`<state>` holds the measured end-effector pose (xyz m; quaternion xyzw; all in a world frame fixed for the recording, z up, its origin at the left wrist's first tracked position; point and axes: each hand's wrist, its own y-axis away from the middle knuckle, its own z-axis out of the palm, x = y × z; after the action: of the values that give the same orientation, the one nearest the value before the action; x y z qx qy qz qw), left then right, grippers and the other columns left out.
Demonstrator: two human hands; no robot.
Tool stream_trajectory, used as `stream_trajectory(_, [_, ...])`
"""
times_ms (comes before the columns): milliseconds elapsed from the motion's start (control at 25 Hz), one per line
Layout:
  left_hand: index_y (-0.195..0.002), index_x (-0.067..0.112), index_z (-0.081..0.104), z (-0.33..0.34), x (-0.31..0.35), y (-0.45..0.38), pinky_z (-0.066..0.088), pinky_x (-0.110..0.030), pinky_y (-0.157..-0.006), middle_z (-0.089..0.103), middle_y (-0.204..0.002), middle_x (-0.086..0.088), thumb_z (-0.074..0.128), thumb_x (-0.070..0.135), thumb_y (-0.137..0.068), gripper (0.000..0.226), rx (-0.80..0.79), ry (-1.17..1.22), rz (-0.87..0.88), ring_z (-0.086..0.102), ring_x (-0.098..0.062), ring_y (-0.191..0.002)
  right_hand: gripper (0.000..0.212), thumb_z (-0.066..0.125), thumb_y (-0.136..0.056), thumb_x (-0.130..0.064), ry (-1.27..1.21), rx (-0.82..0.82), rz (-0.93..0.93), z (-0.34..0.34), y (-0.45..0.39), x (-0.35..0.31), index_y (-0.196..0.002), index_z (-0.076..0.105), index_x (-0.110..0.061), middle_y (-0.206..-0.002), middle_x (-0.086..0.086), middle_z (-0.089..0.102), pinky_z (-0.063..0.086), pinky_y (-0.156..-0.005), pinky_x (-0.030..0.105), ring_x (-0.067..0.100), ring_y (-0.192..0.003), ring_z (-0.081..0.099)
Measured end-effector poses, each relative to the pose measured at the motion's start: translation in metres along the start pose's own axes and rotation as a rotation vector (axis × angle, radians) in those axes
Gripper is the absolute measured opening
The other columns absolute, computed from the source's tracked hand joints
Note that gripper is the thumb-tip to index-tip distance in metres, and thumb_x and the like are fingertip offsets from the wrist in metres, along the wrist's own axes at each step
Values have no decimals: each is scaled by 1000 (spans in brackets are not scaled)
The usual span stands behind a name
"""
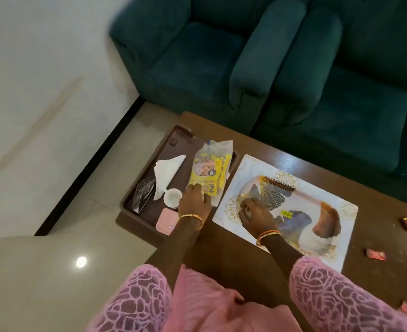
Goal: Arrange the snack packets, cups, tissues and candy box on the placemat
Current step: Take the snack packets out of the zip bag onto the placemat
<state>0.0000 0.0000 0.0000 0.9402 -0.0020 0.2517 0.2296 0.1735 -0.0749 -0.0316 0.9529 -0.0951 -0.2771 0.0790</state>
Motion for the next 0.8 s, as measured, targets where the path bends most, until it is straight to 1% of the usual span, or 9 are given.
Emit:
stream_trajectory(120, [-127, 6, 48, -6, -16, -48, 44, -42, -95, 51, -132, -18, 47, 21, -92, 38, -95, 174, -116, 51, -36, -119, 25, 63, -82, -23, -180, -45, 173, 23, -49, -14, -99, 58, -6, -97, 13, 63, 48, -68, 31, 28, -82, 63])
stream_trajectory(200, [-125, 7, 51, -4, -23, -76, 43, -41, -96, 54, -129, -18, 47, 21, -92, 36, -166, 224, -171, 52, -35, -118, 46, 70, -79, -32, -298, -74, 361, 37, -80, -23, -112, 53, -6, -106, 12, 58, 44, -70, 27, 27, -88, 63])
stream_trajectory(280, [-120, 8, 55, -2, -25, -93, 46, -40, -95, 58, -124, -18, 47, 23, -91, 34, -215, 295, -191, 55, -34, -113, 59, 74, -74, -40, -417, -82, 541, 49, -103, -27, -117, 49, -9, -108, 11, 59, 45, -75, 29, 27, -94, 62])
stream_trajectory(360, [-116, 7, 55, -1, -25, -105, 46, -39, -90, 60, -119, -19, 45, 26, -91, 33, -267, 352, -228, 56, -35, -108, 60, 75, -71, -45, -527, -114, 661, 58, -120, -33, -114, 50, -12, -102, 8, 64, 51, -79, 36, 29, -97, 63])
stream_trajectory(440, [-116, 6, 54, 0, -26, -115, 44, -38, -87, 60, -118, -20, 42, 29, -92, 36, -306, 373, -268, 56, -36, -105, 58, 75, -70, -47, -553, -138, 731, 66, -131, -39, -112, 52, -13, -102, 6, 64, 49, -80, 35, 30, -100, 62])
stream_trajectory(600, [-106, 5, 59, -4, -26, -117, 39, -31, -78, 63, -112, -18, 39, 29, -94, 34, -270, 444, -305, 56, -31, -95, 44, 72, -77, -36, -541, -117, 742, 76, -145, -53, -111, 61, -11, -111, 12, 68, 43, -80, 30, 32, -102, 62])
stream_trajectory(720, [-113, 5, 61, -17, -24, -118, 43, -39, -96, 61, -121, -18, 35, 34, -96, 42, -213, 554, -378, 55, -36, -112, 31, 71, -79, -22, -665, -107, 671, 62, -151, -67, -106, 66, -9, -106, 15, 70, 47, -81, 32, 32, -99, 64])
stream_trajectory(760, [-116, 7, 60, -23, -23, -118, 44, -42, -98, 62, -122, -17, 33, 40, -97, 46, -195, 669, -424, 56, -35, -111, 32, 71, -78, -20, -684, -112, 634, 50, -150, -70, -108, 66, -8, -107, 15, 70, 49, -84, 34, 31, -99, 64])
stream_trajectory(800, [-116, 10, 59, -30, -22, -116, 46, -41, -94, 64, -117, -15, 30, 46, -96, 50, -211, 809, -483, 60, -31, -105, 34, 72, -78, -18, -671, -103, 571, 34, -147, -71, -109, 66, -8, -107, 15, 70, 50, -85, 35, 30, -98, 63])
